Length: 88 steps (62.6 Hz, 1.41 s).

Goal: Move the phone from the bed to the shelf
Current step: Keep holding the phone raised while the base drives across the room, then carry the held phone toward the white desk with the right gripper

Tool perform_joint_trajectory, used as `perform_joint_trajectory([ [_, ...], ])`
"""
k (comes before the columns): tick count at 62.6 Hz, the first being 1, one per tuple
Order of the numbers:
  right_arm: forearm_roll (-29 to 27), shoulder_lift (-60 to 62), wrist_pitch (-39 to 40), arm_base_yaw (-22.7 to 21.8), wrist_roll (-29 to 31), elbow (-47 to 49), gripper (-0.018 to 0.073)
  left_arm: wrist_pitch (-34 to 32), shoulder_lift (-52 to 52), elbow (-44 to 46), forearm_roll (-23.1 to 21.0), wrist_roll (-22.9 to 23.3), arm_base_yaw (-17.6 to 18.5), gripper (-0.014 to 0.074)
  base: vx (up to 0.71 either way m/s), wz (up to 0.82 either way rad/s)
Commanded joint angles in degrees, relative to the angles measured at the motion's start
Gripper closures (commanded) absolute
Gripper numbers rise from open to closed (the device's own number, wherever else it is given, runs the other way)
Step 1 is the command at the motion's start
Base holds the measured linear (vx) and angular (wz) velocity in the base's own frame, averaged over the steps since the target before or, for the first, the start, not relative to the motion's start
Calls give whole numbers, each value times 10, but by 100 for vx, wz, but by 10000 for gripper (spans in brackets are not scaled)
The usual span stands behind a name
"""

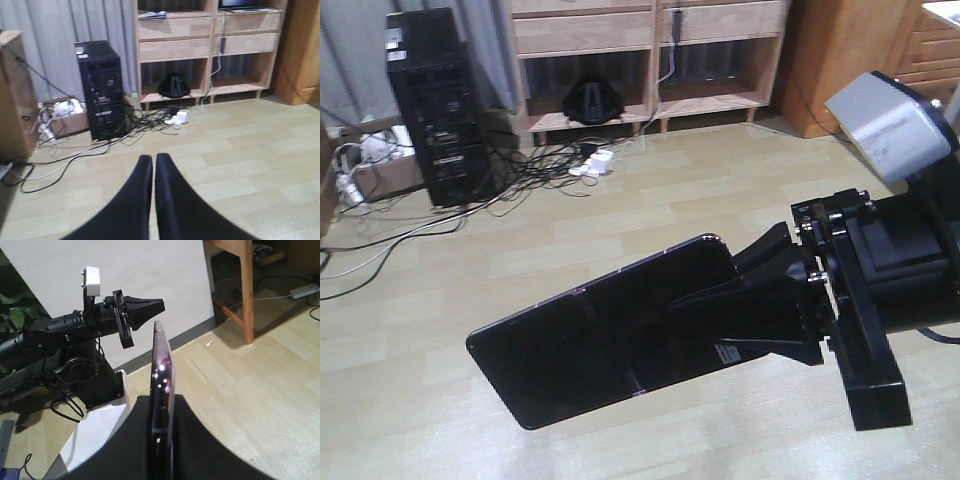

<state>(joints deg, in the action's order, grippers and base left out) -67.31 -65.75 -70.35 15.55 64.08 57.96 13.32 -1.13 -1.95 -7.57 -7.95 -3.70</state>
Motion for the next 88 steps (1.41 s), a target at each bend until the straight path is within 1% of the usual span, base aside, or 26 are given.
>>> perform_joint_trajectory([
  [1, -55, 11, -35, 0, 2, 15, 561, -42, -4, -1, -4, 2, -1, 596, 10, -24],
  [28, -55, 11, -35, 0, 2, 15, 561, -42, -4, -1, -4, 2, -1, 596, 10, -35],
  [88, -55, 11, -35, 0, 2, 15, 561, -42, -4, -1, -4, 2, -1, 596, 14, -50],
])
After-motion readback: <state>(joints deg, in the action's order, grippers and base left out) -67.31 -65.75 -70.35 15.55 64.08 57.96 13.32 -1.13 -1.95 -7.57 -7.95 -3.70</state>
